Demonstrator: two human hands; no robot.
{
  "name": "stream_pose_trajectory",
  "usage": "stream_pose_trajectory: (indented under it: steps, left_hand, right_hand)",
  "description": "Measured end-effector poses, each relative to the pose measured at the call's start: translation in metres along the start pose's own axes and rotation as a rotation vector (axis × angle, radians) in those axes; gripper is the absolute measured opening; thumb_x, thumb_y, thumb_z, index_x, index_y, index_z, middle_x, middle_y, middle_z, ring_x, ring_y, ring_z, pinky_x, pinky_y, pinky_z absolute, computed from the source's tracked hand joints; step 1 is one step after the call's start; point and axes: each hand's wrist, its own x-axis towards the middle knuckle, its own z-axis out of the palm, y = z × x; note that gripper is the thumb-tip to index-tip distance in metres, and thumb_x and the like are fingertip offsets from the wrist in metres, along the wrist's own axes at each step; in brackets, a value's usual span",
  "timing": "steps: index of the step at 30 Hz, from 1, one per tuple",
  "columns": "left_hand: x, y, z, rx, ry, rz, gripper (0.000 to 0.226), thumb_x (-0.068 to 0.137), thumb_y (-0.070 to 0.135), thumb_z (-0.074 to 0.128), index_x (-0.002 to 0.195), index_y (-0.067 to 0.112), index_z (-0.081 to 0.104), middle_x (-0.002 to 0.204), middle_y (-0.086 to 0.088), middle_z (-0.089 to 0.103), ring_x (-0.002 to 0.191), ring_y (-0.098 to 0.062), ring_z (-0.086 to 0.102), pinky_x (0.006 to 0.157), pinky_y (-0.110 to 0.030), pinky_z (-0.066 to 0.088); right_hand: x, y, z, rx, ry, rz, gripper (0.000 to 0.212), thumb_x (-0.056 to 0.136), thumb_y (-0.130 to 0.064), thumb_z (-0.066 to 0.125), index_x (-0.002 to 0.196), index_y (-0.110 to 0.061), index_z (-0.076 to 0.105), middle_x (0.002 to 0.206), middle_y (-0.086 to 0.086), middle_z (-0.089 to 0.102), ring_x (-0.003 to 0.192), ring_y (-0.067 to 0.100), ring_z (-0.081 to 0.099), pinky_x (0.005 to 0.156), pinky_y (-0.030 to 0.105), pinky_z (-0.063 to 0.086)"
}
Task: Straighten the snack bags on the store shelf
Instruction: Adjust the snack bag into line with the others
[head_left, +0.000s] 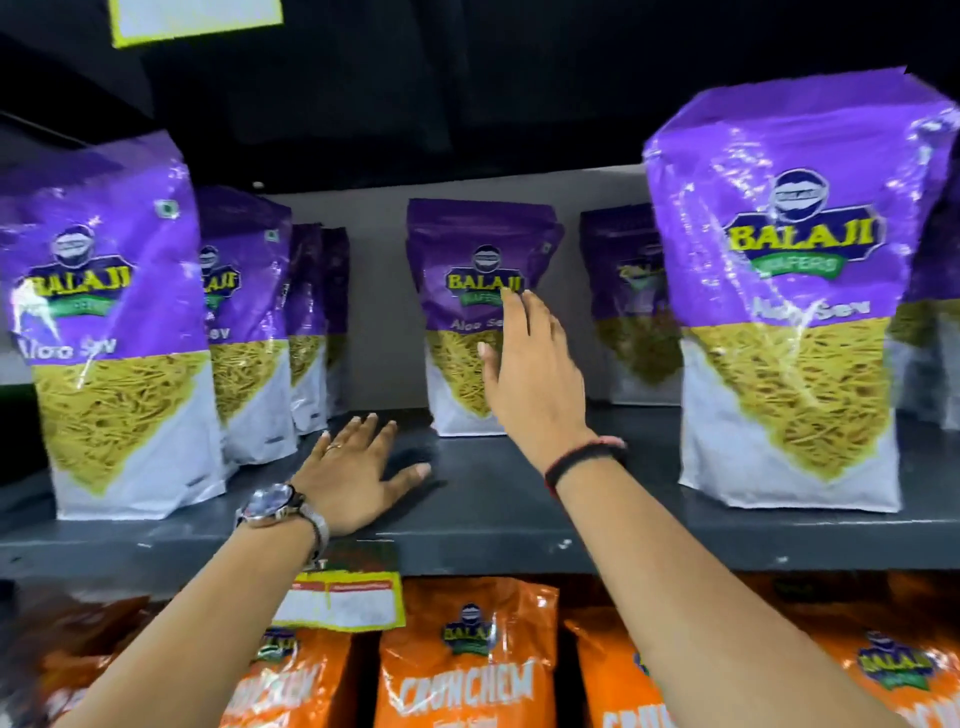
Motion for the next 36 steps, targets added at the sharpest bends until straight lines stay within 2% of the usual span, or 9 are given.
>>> stream_pose_trajectory:
  steps: [3,6,9,11,14,19,27,36]
  left_hand:
    - [-0.002,-0.007,0.003,-0.011,-0.025,0.035,0.072,0.092,0.055,0.026,0.150,0.017,0.005,0.161,-0.005,-0.001,0.148,-0.017,-0.003,0.121,-0.037,0.000]
    - [-0.002,-0.009,0.005,-0.073,-0.073,0.066,0.071,0.093,0.054,0.023,0.150,0.017,0.003,0.160,-0.004,-0.006,0.148,-0.016,-0.008,0.120,-0.036,-0.004]
    - [-0.001,-0.010,0.008,-0.093,-0.126,0.077,0.070,0.093,0.054,0.021,0.150,0.017,0.004,0.160,-0.004,-0.009,0.148,-0.016,-0.009,0.120,-0.035,-0.004]
    - [0.000,-0.011,0.008,-0.087,-0.152,0.083,0.070,0.093,0.055,0.019,0.150,0.016,0.004,0.160,-0.004,-0.007,0.148,-0.015,-0.008,0.121,-0.035,-0.004]
    - [0.001,-0.012,0.007,-0.082,-0.177,0.094,0.070,0.093,0.056,0.018,0.150,0.017,0.007,0.161,-0.003,-0.003,0.148,-0.015,-0.005,0.121,-0.035,-0.002]
    - [0.002,-0.012,0.006,-0.068,-0.195,0.108,0.066,0.093,0.056,0.017,0.149,0.020,0.014,0.161,-0.002,0.004,0.148,-0.015,0.000,0.121,-0.036,0.001]
    - [0.003,-0.013,0.008,-0.094,-0.212,0.106,0.067,0.092,0.057,0.018,0.149,0.023,0.014,0.161,-0.001,0.006,0.148,-0.016,0.007,0.121,-0.034,0.007]
    - [0.004,-0.013,0.008,-0.096,-0.213,0.102,0.067,0.091,0.058,0.019,0.149,0.024,0.014,0.161,0.000,0.007,0.148,-0.016,0.008,0.121,-0.034,0.008]
  right_hand:
    - [0.021,-0.008,0.032,-0.065,-0.112,0.092,0.065,0.096,-0.030,0.048,0.148,-0.010,0.015,0.154,0.021,0.019,0.139,0.037,0.026,0.107,0.047,0.036]
    - [0.031,-0.015,0.060,-0.037,-0.152,0.211,0.079,0.089,-0.040,0.058,0.149,-0.015,0.012,0.155,0.022,0.012,0.138,0.041,0.026,0.102,0.054,0.039]
    - [0.034,-0.013,0.078,-0.040,-0.175,0.317,0.097,0.082,-0.049,0.065,0.151,-0.022,0.002,0.157,0.023,0.001,0.142,0.043,0.014,0.103,0.062,0.038]
    - [0.036,-0.009,0.081,-0.039,-0.183,0.339,0.103,0.079,-0.052,0.066,0.151,-0.026,-0.004,0.157,0.023,-0.007,0.143,0.045,0.005,0.102,0.065,0.036]
    - [0.042,-0.003,0.085,-0.022,-0.211,0.344,0.106,0.078,-0.049,0.069,0.150,-0.028,-0.005,0.157,0.023,-0.014,0.144,0.045,0.002,0.101,0.065,0.035]
    - [0.040,0.003,0.094,0.036,-0.245,0.376,0.100,0.080,-0.041,0.070,0.151,-0.027,-0.001,0.156,0.027,-0.002,0.143,0.046,0.010,0.106,0.056,0.035]
    - [0.040,0.003,0.097,0.038,-0.212,0.388,0.093,0.081,-0.038,0.069,0.150,-0.024,0.008,0.150,0.024,0.017,0.139,0.044,0.018,0.101,0.054,0.041]
    - [0.034,-0.002,0.088,-0.008,-0.194,0.378,0.088,0.082,-0.040,0.067,0.149,-0.023,0.012,0.146,0.024,0.021,0.133,0.046,0.028,0.096,0.051,0.045]
